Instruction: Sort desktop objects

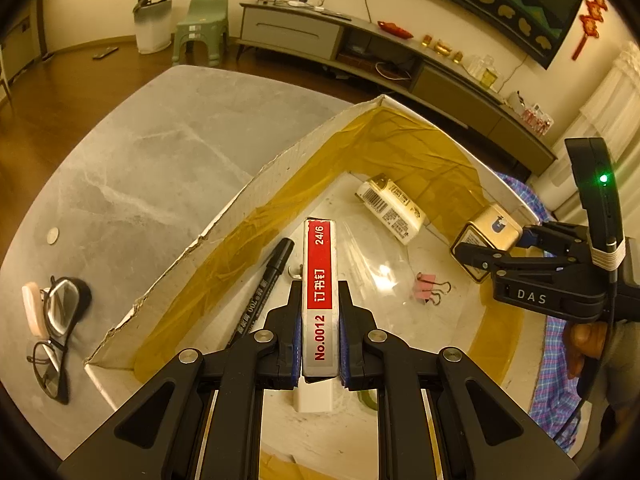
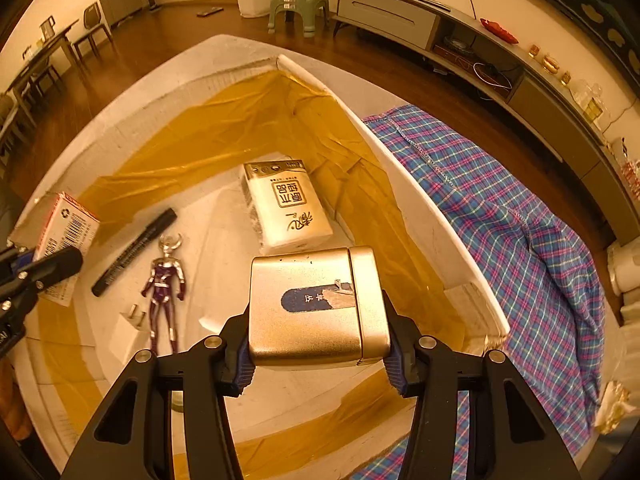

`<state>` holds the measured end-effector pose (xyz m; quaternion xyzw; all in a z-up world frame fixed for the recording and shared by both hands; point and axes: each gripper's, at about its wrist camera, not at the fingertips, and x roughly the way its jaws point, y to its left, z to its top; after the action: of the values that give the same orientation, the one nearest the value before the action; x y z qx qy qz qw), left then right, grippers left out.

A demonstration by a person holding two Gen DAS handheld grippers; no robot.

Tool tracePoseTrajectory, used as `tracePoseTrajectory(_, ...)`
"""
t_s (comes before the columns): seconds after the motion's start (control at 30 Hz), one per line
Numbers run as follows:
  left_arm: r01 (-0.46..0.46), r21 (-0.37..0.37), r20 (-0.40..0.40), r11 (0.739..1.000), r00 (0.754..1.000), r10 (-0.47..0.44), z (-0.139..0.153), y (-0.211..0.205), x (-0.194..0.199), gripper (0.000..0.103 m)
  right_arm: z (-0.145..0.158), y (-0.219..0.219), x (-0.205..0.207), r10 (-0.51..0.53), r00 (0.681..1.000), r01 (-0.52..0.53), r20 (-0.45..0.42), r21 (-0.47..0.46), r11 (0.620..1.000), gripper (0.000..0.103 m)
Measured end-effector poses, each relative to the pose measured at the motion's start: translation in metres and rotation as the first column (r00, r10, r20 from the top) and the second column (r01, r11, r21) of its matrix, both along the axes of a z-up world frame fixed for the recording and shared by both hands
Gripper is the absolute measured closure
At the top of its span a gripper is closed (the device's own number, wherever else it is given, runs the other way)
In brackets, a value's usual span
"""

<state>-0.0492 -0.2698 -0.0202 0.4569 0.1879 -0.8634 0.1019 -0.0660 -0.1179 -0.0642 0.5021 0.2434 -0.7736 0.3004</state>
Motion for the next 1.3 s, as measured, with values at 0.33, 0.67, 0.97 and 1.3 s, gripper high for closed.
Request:
tracePoseTrajectory(0.33,-0.028,0.010,0.009,1.000,1.000,0.028,0.000,-0.002,-0.002,0.069,-0.004,-0.001,0.001,0.017,0.998,-0.015,-0.055,0.050,0.999,0.044)
tracePoseTrajectory(0.67,-0.029,0.003,-0.004,1.000,1.000,0.029,0.007,-0.005,0.005,0.069,0.006,0.002,0.015,0.045,0.997,-0.041,-0.061,0.058,0.997,0.040)
tracePoseTrajectory(0.97,-0.012,-0.036,-0.051,0.999,0.999,0.010,0.022,0.004,0.025,0.068,0.022,0.011,0.057,0.093,0.992,-0.085,-0.088,0.094,0.992,0.036)
tracePoseTrajectory(1.3,-0.002,-0.049,-0.130,0.999,0.992,-0.004,0.037,0.011,0.048,0.058,0.050,0.022,0.138,0.215,0.970,-0.201,-0.115,0.116,0.973,0.032)
